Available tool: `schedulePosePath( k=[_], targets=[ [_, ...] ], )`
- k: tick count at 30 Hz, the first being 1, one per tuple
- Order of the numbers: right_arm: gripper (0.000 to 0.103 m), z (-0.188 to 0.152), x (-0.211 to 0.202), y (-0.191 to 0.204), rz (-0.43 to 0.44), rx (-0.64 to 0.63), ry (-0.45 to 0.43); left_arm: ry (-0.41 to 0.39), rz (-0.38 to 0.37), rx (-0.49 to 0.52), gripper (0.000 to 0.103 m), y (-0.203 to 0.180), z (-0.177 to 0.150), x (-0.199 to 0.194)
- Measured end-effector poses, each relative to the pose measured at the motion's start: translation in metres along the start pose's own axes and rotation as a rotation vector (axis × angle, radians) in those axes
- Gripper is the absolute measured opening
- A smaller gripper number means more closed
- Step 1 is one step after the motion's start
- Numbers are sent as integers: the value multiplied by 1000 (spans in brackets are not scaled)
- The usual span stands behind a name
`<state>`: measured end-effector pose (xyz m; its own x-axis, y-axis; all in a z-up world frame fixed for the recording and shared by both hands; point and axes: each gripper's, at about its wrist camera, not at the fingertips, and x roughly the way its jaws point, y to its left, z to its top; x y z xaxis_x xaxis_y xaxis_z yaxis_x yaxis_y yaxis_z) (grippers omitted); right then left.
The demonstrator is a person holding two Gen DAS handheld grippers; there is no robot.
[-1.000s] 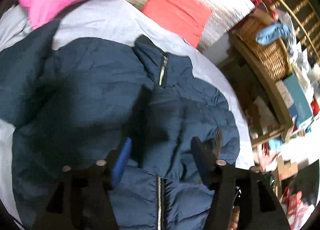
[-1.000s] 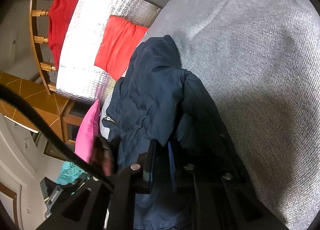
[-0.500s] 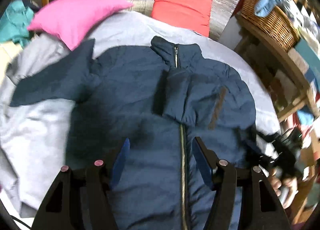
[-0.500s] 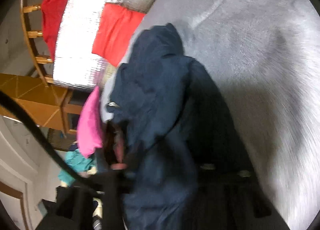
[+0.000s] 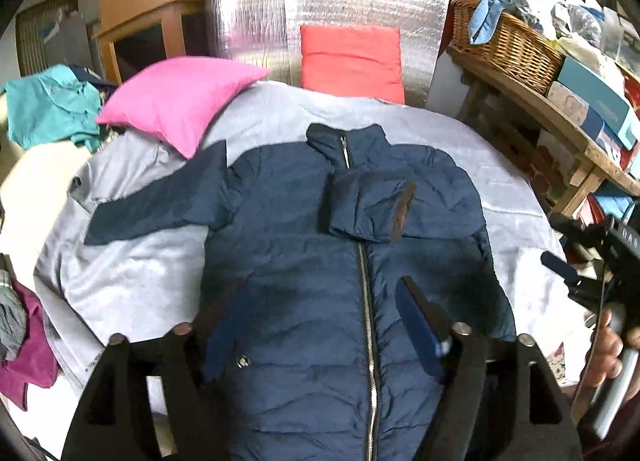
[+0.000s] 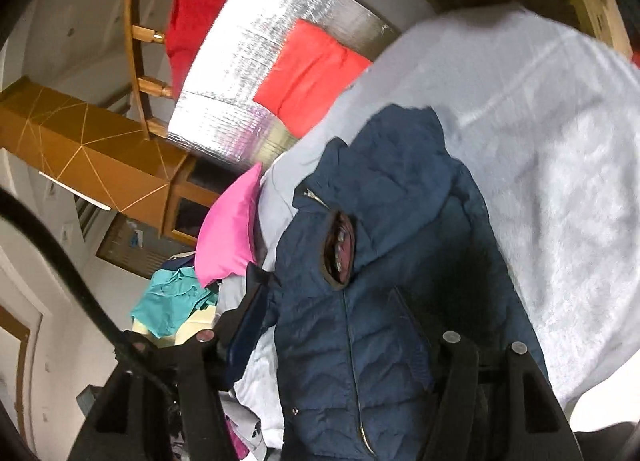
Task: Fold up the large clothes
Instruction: 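Open the right tool and release the folded sleeve, then grasp the other jacket sleeve with the left tool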
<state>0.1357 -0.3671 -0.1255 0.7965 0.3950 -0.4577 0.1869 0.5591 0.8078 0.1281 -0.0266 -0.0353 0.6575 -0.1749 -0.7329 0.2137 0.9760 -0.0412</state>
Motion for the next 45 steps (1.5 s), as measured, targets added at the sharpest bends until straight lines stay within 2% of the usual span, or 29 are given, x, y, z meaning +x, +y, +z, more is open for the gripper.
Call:
schedulePosePath(
  k=[2, 5, 10, 11, 14, 15, 18, 20, 25, 27, 28, 29, 31, 36, 40, 45],
  targets=[
    [67, 2, 5, 2, -15, -5, 2, -9, 6, 8, 81, -1, 1, 10],
    [67, 4, 20, -7, -18, -13, 17, 19, -6, 15, 81, -7, 4, 43],
    [67, 20, 51, -41, 53, 23, -32, 26, -43, 35, 81, -29, 7, 99],
    [67, 25, 57, -48, 80, 25, -49, 23, -42, 45, 81, -34, 9, 108],
    [65, 41, 72, -60, 89, 36, -67, -12, -43, 84, 81, -51, 13, 132],
    [62, 48, 79, -66, 99, 57, -70, -22, -39, 99, 81, -57, 15, 140],
    [62, 63, 94, -80, 133, 144, -67, -49, -25, 124, 82, -71, 20, 162],
    [62, 71, 107, -86, 130, 182, -48, -58, -21, 115, 81, -75, 25, 174],
    [62, 81, 124, -86, 68, 160, -41, -71, -18, 103, 81, -75, 35, 197],
    [62, 82, 130, -85, 58, 148, -36, -76, -48, 86, 74, -70, 36, 206],
    [62, 81, 132, -83, 52, 138, -32, -66, -73, 76, 55, -66, 37, 210],
    [62, 81, 135, -82, 47, 132, -30, -48, -92, 73, 33, -65, 38, 214],
    [62, 79, 139, -78, 44, 114, -24, -13, -151, 63, 19, -59, 44, 218],
    [62, 74, 151, -65, 38, 61, -23, -77, -186, 52, 18, -37, 57, 200],
    [62, 67, 160, -55, 37, 30, -4, -106, -180, 4, 18, 0, 66, 190],
    [62, 57, 170, -45, 29, 5, 14, -100, -125, -111, 19, 59, 69, 188]
  ],
)
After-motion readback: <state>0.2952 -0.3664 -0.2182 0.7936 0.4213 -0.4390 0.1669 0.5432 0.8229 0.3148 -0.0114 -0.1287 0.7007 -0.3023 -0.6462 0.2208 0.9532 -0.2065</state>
